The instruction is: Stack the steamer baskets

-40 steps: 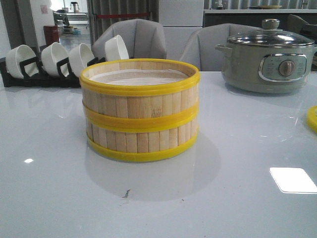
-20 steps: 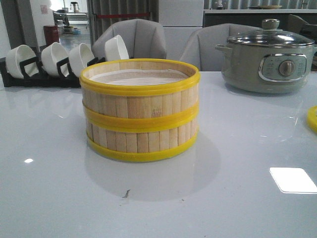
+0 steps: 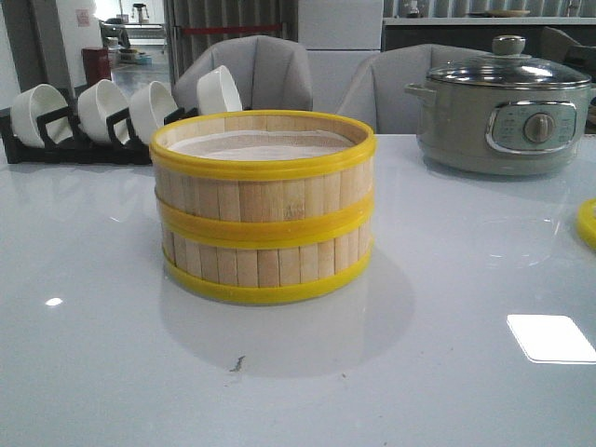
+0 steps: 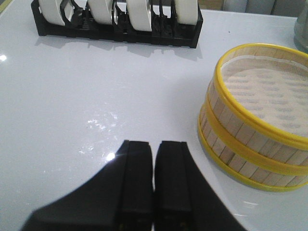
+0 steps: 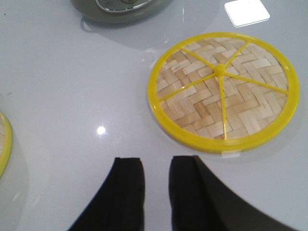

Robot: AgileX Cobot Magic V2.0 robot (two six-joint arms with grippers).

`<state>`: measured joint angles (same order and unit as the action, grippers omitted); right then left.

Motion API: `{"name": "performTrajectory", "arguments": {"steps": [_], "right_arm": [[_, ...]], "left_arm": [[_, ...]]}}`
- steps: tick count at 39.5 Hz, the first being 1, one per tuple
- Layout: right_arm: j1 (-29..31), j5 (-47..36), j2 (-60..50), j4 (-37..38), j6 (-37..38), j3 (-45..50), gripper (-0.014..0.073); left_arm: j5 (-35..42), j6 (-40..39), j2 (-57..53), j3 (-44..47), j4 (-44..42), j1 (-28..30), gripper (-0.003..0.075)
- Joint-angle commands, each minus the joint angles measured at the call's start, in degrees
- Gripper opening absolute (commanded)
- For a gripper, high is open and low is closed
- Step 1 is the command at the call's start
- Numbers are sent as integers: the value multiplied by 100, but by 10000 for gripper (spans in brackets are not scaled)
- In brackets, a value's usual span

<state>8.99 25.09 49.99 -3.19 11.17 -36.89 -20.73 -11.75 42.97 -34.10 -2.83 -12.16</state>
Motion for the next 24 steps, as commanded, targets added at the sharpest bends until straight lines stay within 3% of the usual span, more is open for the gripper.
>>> {"name": "performTrajectory", "arguments": {"steps": [1,13,24], "right_arm": [[7,-172,-43,-28,-69,-185,281],[43,-30,42,135,-69,-212,281],[348,48,1390,360,-69,-1061,281]], "left_arm": [[444,-30,-45,-155,29,7,97],[444,-30,-45,-155,29,7,97],[444,-30,-45,-155,29,7,97]]}}
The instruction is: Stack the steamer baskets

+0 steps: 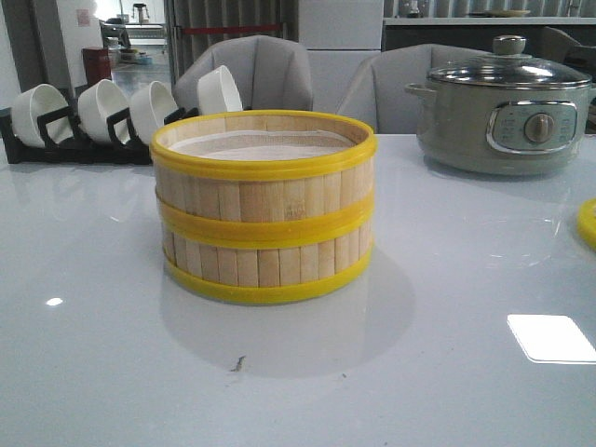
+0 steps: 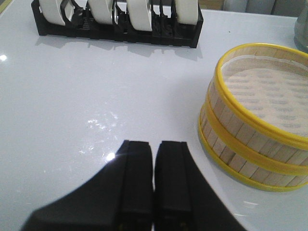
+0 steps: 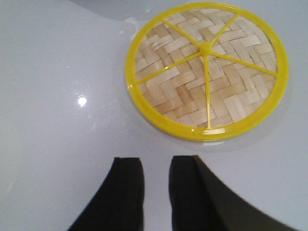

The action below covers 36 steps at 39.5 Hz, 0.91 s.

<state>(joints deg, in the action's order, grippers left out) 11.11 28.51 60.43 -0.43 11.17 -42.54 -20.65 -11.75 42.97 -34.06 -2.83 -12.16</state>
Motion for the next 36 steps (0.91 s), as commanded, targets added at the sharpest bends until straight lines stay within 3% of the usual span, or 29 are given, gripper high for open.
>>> {"name": "performTrajectory", "arguments": {"steps": [1,23,31,36], "right_arm": [[183,-278,515,83,-69,-587,281],[588,435,3221,440,-69,-2882,287],[713,455,3706,407,-48,-3222,401],[713,476,3986,407,-48,-3384,407]], "left_arm": [[436,-30,-45,-159,29,7,97],[436,-30,-45,-159,29,7,97],[436,-30,-45,-159,29,7,97],[436,-30,-45,-159,29,7,97]]}}
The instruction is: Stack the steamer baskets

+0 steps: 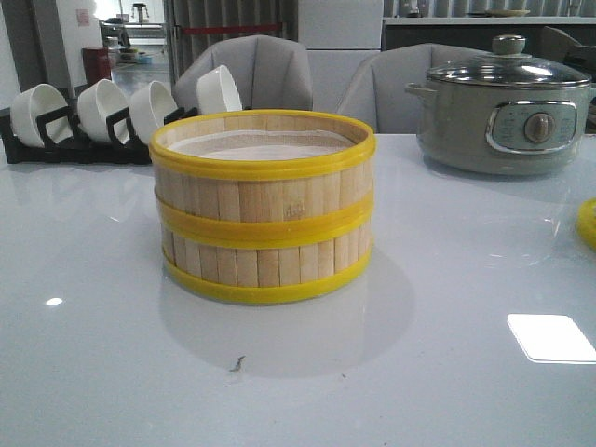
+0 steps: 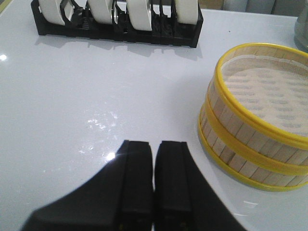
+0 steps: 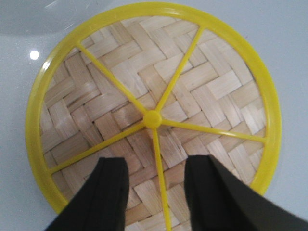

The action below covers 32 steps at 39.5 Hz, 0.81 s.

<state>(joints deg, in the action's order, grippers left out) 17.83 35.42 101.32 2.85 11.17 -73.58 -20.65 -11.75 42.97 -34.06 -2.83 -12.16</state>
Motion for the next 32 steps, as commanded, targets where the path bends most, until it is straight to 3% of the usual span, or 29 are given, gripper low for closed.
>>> {"name": "performTrajectory", "arguments": {"steps": [1,32], "right_arm": [[41,-225,-68,79,-48,-303,407],[41,-227,799,42,-43,-890,407]], "left_arm": [[436,-30,-45,-159,29,7,97],[436,-30,-45,-159,29,7,97]]}}
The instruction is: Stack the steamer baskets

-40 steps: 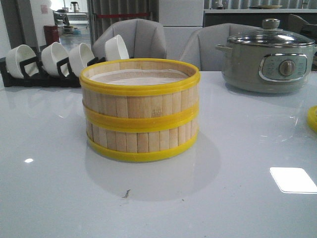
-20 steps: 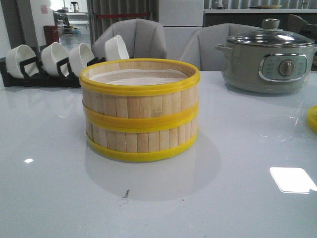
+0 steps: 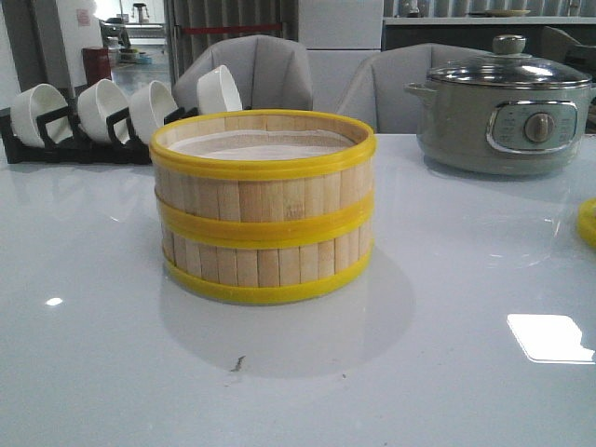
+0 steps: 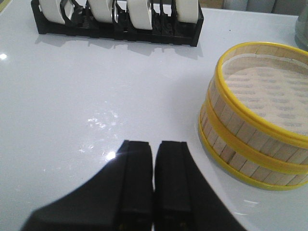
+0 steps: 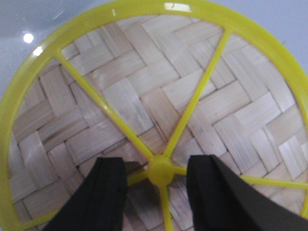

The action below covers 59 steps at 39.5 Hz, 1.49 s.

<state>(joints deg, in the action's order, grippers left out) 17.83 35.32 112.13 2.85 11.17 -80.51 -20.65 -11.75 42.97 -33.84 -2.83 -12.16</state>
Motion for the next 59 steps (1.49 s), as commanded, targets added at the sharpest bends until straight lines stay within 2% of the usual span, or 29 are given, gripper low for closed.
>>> {"name": "performTrajectory", "arguments": {"steps": [1,17,23,31,36,47,53,59], "right_arm": [[41,-238,-282,36,-30,-197,407],[41,-429,-262,8,-15,-197,395],[41,-439,-262,8,-15,-197,272],[6,-270,-262,8,-15,-197,16],[-153,-190,-341,8,-15,-197,28],[-1137,-64,-976,8,-15,-370,29],[-1886,296,-1237,-2,-15,-957,29],[-2644,798,-1275,-18,-15,-1940,29]], "left_arm": [[436,-30,-45,-181,29,7,97],[436,-30,-45,-181,29,7,97],[436,-30,-45,-181,29,7,97],[436,-30,-45,-181,29,7,97],[436,-30,-45,-181,29,7,97],[436,-30,-45,-181,29,7,97],[436,-30,-45,-181,29,7,97],[436,-30,-45,-181,29,7,97]]}}
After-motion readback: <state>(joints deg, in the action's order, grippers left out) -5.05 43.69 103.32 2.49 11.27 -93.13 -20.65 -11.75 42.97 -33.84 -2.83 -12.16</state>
